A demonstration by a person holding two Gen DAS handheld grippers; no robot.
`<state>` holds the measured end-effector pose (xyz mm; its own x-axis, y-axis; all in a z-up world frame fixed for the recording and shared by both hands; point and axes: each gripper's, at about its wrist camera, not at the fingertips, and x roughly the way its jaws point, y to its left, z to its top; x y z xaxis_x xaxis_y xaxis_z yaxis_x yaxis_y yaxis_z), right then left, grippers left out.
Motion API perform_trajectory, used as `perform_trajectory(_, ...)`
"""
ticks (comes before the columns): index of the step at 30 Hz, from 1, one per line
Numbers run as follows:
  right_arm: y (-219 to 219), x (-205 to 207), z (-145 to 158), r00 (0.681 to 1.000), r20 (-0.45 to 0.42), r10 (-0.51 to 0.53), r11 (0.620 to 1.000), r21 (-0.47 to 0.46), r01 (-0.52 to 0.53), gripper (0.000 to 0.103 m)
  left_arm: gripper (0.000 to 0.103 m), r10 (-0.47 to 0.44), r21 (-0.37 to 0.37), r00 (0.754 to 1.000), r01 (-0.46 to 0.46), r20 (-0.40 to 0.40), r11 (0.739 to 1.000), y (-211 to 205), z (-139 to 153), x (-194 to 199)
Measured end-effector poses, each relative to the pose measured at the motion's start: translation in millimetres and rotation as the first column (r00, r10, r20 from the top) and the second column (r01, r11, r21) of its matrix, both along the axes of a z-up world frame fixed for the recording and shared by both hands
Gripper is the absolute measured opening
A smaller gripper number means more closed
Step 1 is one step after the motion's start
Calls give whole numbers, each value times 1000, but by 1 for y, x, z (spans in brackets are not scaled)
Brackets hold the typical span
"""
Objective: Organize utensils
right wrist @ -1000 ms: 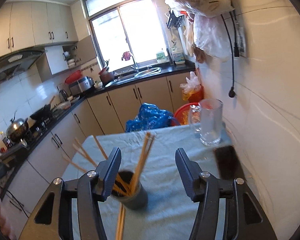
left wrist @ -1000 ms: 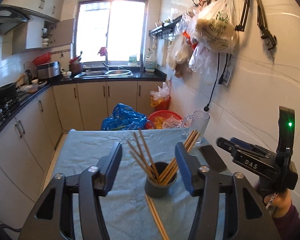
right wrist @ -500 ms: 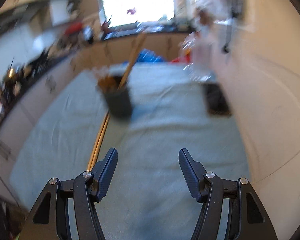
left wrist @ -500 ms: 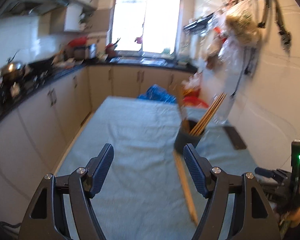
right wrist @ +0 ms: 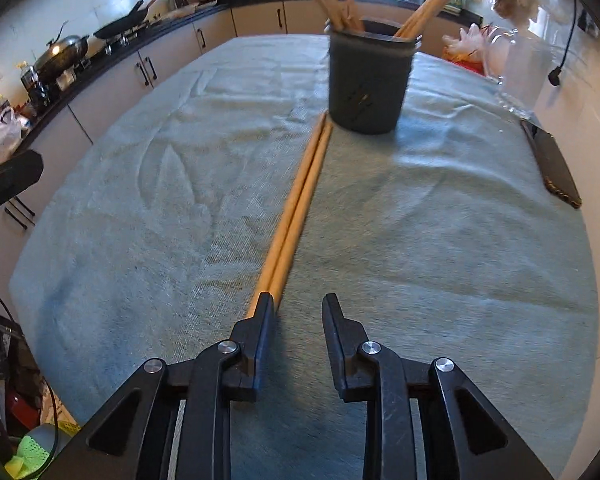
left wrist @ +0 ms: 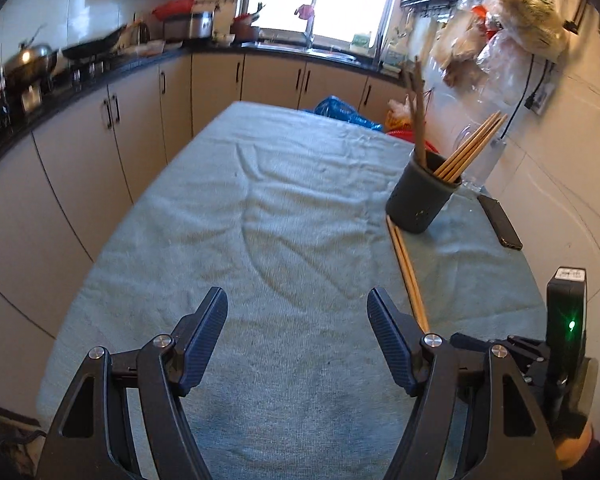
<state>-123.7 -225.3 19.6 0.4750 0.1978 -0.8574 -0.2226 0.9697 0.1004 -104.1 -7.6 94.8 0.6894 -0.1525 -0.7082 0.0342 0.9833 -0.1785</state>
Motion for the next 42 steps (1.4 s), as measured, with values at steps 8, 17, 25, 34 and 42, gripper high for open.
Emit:
perform_trajectory(8, 32, 6, -5, 1000, 6, 17, 1000, 20, -17, 9, 71, -6, -2, 999, 5, -43, 1000, -1, -19, 14)
perform_trajectory(17, -14, 2, -6, 995, -22, -93, 995, 39, 94, 8, 71, -95, 3, 991, 96, -99, 995, -30, -34, 20)
perform_trajectory(25, -59, -34, -9, 991, -18, -134, 989, -63, 133, 9, 71, -225, 73, 963, 238, -149, 969, -87, -54, 39)
perform_trajectory(34, -87, -36, -11, 984, -24, -178, 982, 61, 179, 12, 16, -250, 160, 946, 285, -205, 945, -114, -77, 56)
perform_trajectory(42, -97, -48, -13, 975, -31, -220, 968, 113, 222, 8, 7, -219, 31, 939, 235, -266, 972, -85, -76, 33)
